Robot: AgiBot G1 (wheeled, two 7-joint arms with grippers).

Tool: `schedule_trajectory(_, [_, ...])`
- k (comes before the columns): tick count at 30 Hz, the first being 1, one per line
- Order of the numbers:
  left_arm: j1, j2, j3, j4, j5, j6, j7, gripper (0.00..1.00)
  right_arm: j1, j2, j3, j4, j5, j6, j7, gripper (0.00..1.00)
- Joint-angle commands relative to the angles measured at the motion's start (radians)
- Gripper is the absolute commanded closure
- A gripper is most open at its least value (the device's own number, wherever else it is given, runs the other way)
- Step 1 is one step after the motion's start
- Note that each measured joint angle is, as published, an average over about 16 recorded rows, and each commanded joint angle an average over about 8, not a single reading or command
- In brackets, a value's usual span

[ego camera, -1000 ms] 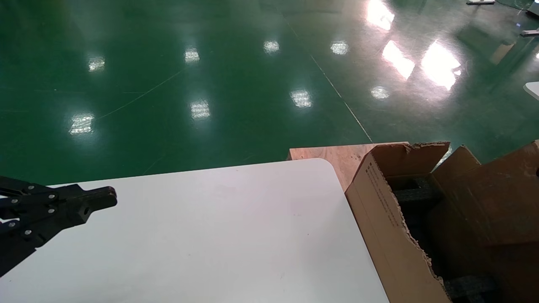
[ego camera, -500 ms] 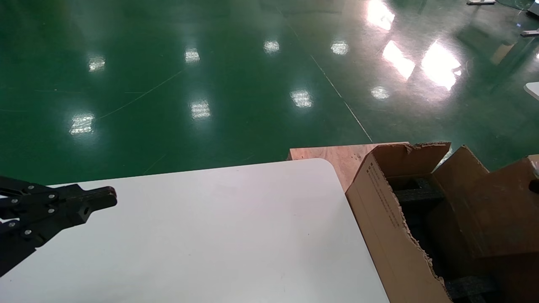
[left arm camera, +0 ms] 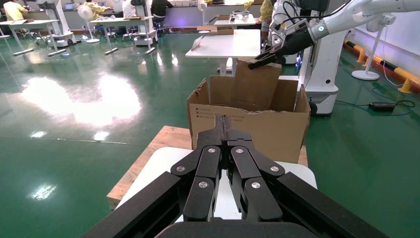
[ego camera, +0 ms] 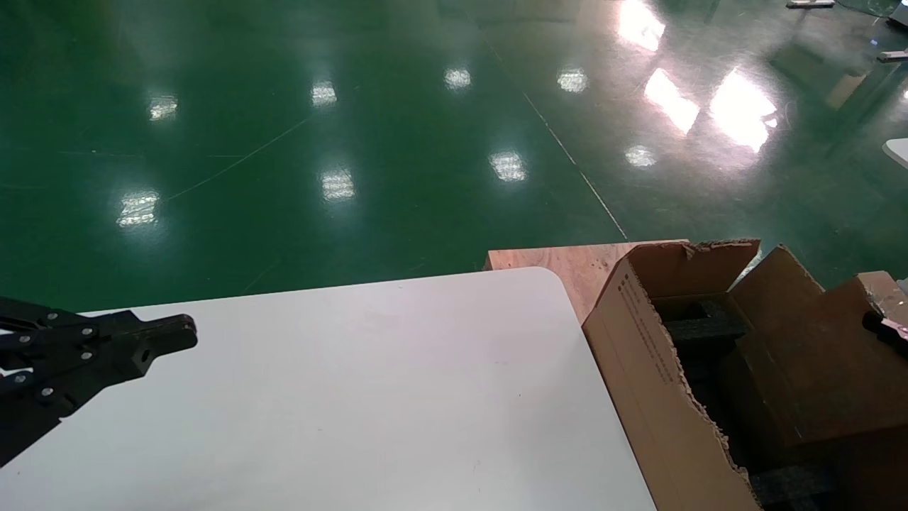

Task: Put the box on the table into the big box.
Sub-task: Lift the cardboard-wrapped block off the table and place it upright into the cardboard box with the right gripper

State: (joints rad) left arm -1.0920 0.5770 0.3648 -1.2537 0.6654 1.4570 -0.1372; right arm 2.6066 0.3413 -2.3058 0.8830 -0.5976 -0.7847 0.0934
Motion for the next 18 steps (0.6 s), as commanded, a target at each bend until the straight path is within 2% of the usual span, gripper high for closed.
schedule_trajectory(1, [0.0, 0.0, 0.0, 0.0, 0.0, 0.0, 0.0, 1.0, 0.017, -0.015, -0.022, -0.017, 0.001, -0.001, -0.008, 1.0])
schedule_trajectory(10, [0.0, 0.0, 0.0, 0.0, 0.0, 0.0, 0.0, 1.0, 0.091, -0.034, -0.147, -0.051, 0.015, -0.008, -0.018, 1.0])
schedule_trajectory(18, [0.0, 0.0, 0.0, 0.0, 0.0, 0.0, 0.0, 1.0, 0.141, -0.039, -0.216, -0.077, 0.015, 0.003, -0.031, 1.0])
